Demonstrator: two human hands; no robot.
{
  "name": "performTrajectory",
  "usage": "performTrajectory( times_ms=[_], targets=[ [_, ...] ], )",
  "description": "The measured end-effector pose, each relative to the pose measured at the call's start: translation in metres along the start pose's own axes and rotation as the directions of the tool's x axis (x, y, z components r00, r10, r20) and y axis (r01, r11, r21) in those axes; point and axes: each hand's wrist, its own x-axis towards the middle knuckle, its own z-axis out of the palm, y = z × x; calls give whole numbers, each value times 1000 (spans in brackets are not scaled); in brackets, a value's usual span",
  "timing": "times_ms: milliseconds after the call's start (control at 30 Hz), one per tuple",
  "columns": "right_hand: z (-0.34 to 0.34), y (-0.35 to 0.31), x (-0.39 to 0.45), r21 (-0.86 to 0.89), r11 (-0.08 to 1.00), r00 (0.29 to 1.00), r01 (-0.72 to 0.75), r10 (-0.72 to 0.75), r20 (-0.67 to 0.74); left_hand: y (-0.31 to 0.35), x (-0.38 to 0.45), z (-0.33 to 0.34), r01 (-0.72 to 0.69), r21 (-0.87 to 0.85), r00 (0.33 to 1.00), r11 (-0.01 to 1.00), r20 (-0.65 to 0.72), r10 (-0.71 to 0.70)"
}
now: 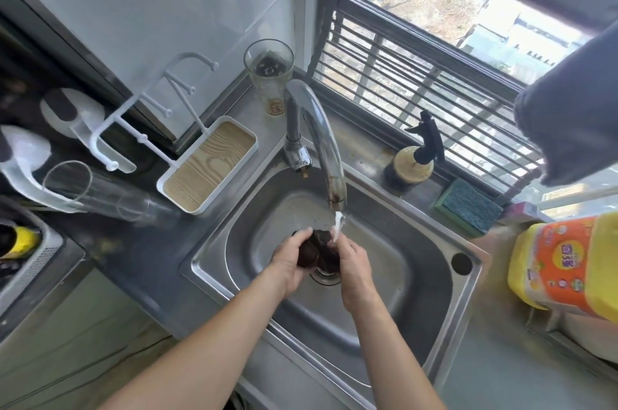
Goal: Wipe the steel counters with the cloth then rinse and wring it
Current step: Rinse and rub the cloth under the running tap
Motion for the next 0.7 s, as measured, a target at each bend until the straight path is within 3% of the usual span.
performTrajectory(
  times_ms=[200,367,500,600,700],
  targets=[
    [8,-2,4,-29,995,992,-93,90,-86,2,0,17,-104,21,994,994,27,103],
    [8,-8,15,-184,982,986,41,-70,-154,5,0,14,-126,215,992,968,3,129],
    [8,-13,8,-224,967,956,121,-174,-235,8,-4,13,71,339,992,938,72,-101],
    [6,-14,4,-136,986,952,92,-128,-278,9,-1,14,217,296,942,930,186,-279],
    [6,-11,3,-122,992,958,42,-75,-278,10,2,23,182,178,931,967,285,-227]
  ],
)
